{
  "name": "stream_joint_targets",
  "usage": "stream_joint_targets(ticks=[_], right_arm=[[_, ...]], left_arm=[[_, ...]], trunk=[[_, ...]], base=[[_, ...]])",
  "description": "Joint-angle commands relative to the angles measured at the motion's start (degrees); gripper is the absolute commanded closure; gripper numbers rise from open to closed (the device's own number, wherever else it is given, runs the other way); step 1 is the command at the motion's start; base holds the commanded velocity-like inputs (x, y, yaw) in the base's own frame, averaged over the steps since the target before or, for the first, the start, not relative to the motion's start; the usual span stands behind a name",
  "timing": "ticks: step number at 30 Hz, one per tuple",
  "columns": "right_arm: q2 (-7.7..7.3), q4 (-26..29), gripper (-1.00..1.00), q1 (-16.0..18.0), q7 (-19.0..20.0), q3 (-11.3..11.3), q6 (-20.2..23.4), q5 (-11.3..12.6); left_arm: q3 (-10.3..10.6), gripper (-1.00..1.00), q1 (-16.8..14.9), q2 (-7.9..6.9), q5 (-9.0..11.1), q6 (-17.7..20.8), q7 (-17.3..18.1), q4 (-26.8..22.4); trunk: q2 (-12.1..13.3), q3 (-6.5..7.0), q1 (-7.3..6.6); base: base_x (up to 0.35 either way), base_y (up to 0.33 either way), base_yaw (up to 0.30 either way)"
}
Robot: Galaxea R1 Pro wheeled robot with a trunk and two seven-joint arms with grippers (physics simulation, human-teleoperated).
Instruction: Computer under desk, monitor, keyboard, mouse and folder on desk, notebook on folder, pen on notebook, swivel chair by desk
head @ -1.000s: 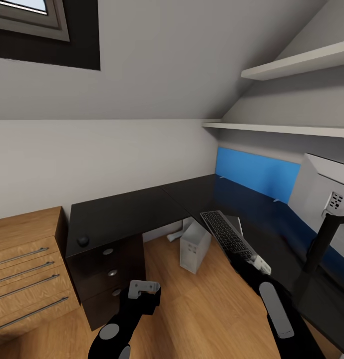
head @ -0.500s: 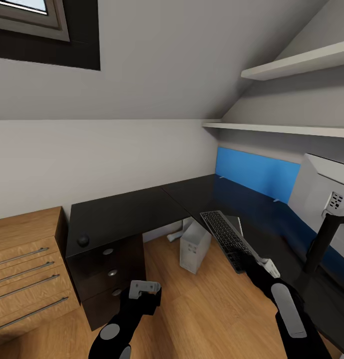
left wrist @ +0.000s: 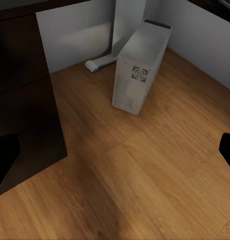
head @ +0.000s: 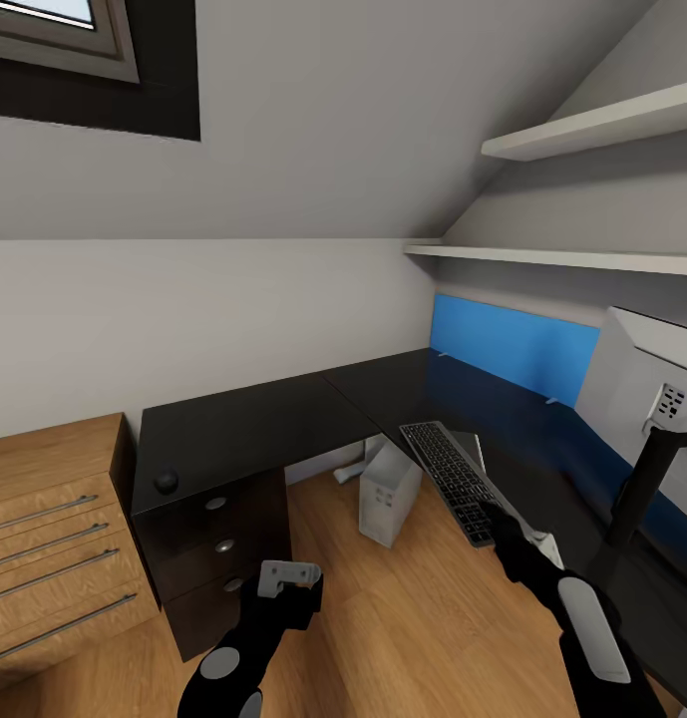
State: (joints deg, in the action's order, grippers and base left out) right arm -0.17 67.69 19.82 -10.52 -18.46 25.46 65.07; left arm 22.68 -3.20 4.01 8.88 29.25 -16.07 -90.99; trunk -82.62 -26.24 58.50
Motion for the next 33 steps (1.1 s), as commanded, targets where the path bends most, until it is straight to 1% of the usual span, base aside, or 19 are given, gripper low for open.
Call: stream_joint_targets(ticks=[1, 3, 4, 6, 8, 9, 10, 11, 13, 14, 16, 22, 28, 33], right_arm=[[0.00, 0.0, -1.00, 0.0, -0.5, -0.2, 0.2, 0.9], [0.04, -0.6, -1.00, 0.0, -0.5, -0.7, 0.2, 1.1], [0.13, -1.6, -1.00, 0.0, -0.5, -1.7, 0.2, 1.3], [0.21, -2.2, -1.00, 0.0, -0.5, -2.4, 0.2, 1.4], [0.23, -2.4, -1.00, 0.0, -0.5, -2.9, 0.2, 1.5], [0.17, -2.6, -1.00, 0.0, -0.5, -3.3, 0.2, 2.5], [0.14, -2.6, -1.00, 0.0, -0.5, -3.4, 0.2, 3.1], [0.05, -2.6, -1.00, 0.0, -0.5, -3.7, 0.2, 4.3], [0.00, -2.7, -1.00, 0.0, -0.5, -4.1, 0.2, 5.5], [-0.06, -2.7, -1.00, 0.0, -0.4, -4.5, 0.2, 7.5], [-0.13, -2.7, -1.00, 0.0, -0.3, -4.7, 0.1, 8.2], [-0.36, -2.7, -1.00, 0.0, 1.8, -5.0, 0.1, 8.3], [-0.57, -2.9, -1.00, 0.0, 2.3, -5.0, 0.1, 8.1], [-1.06, -2.9, -1.00, 0.0, 2.3, -5.0, 0.1, 8.2]], left_arm=[[0.1, -1.00, 0.0, 0.00, 0.6, 0.2, -0.5, -0.1], [0.1, -1.00, 0.0, 0.02, 0.6, 0.2, -0.5, -0.1], [0.1, -1.00, 0.0, 0.03, 0.6, 0.2, -0.5, -0.2], [0.2, -1.00, 0.0, 0.03, 0.6, 0.2, -0.5, -0.3], [0.2, -1.00, 0.0, 0.03, 0.6, 0.2, -0.5, -0.3], [0.2, -1.00, 0.0, 0.05, 0.6, 0.2, -0.5, -0.3], [0.2, -1.00, 0.0, 0.06, 0.6, 0.2, -0.6, -0.3], [0.2, -1.00, 0.0, 0.08, 0.6, 0.2, -0.6, -0.3], [0.2, -1.00, 0.0, 0.12, 0.6, 0.2, -0.6, -0.3], [0.2, -1.00, 0.0, 0.18, 0.6, 0.2, -0.6, -0.3], [0.2, -1.00, 0.0, 0.20, 0.6, 0.2, -0.6, -0.3], [0.2, -1.00, 0.0, 0.21, 0.6, 0.2, -0.6, -0.3], [0.3, -1.00, 0.0, 0.21, 0.6, 0.2, -0.6, -0.3], [0.3, -1.00, 0.0, 0.21, 0.6, 0.2, -0.6, -0.3]], trunk=[[0.0, -0.07, 0.00], [0.0, -0.07, 0.00], [0.0, -0.07, 0.00], [0.0, -0.07, 0.00], [-0.8, -0.43, 0.44], [-1.2, -0.60, 0.66], [-1.6, -0.78, 0.88], [-2.0, -0.96, 1.10], [-2.8, -1.32, 1.54], [-3.2, -1.50, 1.76], [-4.0, -1.86, 2.20], [-6.5, -2.94, 3.51], [-8.9, -4.02, 4.83], [-10.9, -4.91, 5.93]], base=[[0.000, 0.000, 0.000], [0.000, 0.000, 0.000], [0.000, 0.000, 0.000], [0.000, 0.000, 0.000], [0.000, 0.000, 0.000], [0.000, 0.000, 0.000], [0.000, 0.000, 0.000], [0.000, 0.000, 0.000], [0.000, 0.000, 0.000], [0.000, 0.000, 0.000], [0.000, 0.000, 0.000], [0.000, 0.000, 0.000], [0.000, 0.000, 0.000], [0.000, 0.000, 0.000]])
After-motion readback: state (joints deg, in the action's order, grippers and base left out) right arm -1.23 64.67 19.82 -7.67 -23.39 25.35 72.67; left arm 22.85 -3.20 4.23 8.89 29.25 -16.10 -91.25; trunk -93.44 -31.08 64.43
